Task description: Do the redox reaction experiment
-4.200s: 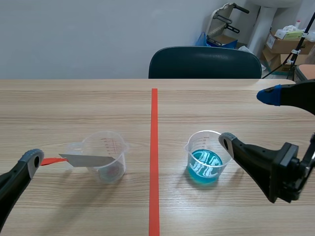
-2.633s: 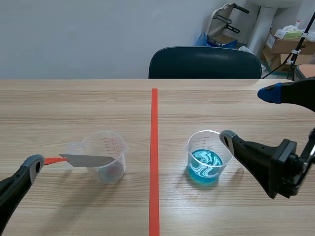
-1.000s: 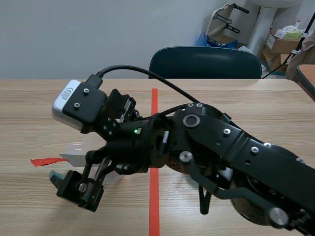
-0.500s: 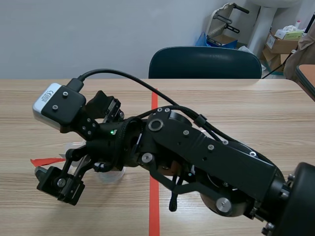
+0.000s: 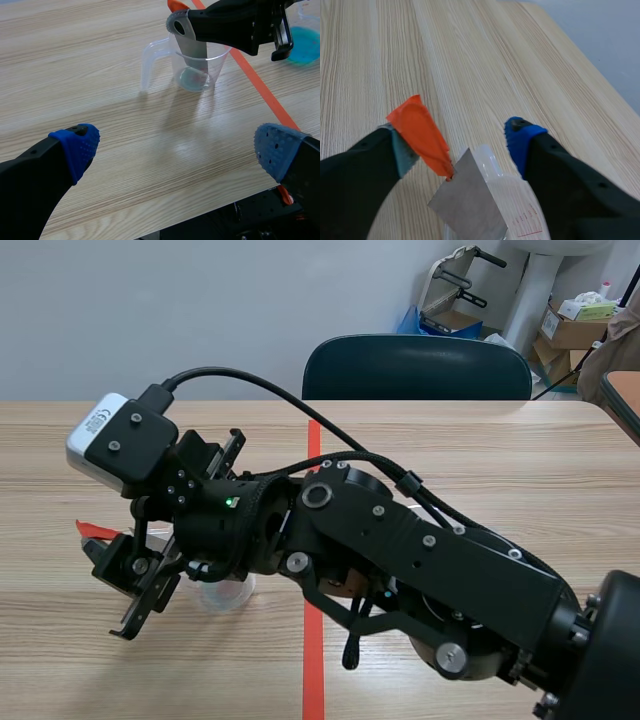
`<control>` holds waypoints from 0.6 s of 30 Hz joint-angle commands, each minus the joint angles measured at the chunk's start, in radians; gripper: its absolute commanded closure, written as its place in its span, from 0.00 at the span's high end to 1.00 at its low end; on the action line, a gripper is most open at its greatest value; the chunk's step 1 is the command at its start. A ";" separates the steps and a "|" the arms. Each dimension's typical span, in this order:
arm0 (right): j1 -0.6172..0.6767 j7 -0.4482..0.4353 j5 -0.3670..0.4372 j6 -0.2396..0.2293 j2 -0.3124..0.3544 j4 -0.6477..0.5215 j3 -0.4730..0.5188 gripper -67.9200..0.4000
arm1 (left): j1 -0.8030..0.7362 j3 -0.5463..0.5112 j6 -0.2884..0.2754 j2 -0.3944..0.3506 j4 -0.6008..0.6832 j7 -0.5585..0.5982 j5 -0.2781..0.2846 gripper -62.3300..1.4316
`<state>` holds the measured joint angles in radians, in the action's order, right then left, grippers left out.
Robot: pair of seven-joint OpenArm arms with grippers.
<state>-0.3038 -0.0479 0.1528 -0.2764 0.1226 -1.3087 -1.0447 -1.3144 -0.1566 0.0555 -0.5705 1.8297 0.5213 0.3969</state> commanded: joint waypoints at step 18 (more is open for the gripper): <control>-0.011 0.047 0.005 -0.004 0.081 -0.203 0.006 0.01 | -0.002 -0.003 0.002 0.005 0.017 0.032 0.003 1.00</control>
<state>-0.3035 0.0063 0.1532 -0.2836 0.2005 -1.4998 -1.0447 -1.3144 -0.1566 0.0555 -0.5705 1.8297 0.5331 0.3969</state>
